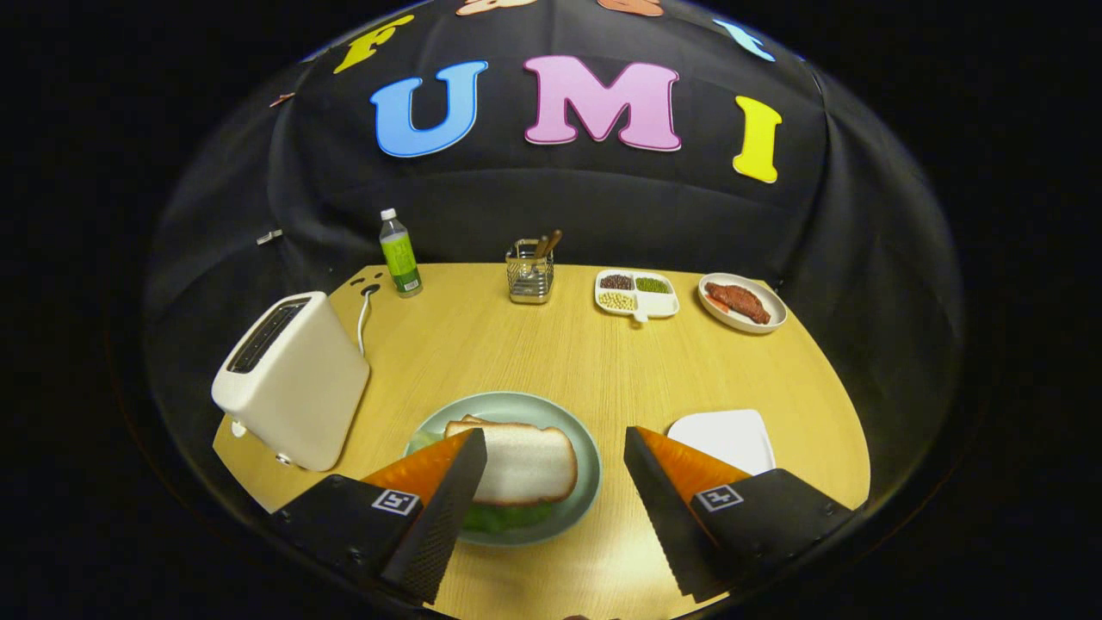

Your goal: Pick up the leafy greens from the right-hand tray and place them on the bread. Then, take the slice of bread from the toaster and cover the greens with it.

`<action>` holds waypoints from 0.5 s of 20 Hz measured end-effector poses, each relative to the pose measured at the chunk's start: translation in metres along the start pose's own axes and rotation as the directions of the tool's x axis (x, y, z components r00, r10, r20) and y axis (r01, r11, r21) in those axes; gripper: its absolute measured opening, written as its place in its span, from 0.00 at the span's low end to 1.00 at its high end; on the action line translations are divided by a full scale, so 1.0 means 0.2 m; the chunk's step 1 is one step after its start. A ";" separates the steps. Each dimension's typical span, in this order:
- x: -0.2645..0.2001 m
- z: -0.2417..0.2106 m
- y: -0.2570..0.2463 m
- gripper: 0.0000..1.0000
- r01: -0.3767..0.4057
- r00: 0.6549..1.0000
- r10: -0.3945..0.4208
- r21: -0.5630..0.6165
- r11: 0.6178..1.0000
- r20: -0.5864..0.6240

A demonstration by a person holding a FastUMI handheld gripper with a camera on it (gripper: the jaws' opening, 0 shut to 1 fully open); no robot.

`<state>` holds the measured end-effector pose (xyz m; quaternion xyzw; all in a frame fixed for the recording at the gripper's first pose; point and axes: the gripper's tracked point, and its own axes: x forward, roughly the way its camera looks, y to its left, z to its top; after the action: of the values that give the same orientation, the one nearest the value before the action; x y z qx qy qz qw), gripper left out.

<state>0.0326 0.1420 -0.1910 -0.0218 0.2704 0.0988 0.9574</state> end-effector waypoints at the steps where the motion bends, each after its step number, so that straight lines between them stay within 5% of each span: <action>1: -0.05 0.03 -0.01 1.00 -0.016 1.000 0.016 -0.008 1.000 0.018; 10: -0.60 0.22 -0.23 0.99 -0.106 0.972 0.125 -0.103 0.989 0.201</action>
<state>-0.0353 0.0807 -0.0912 -0.0397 0.1653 0.1683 0.9710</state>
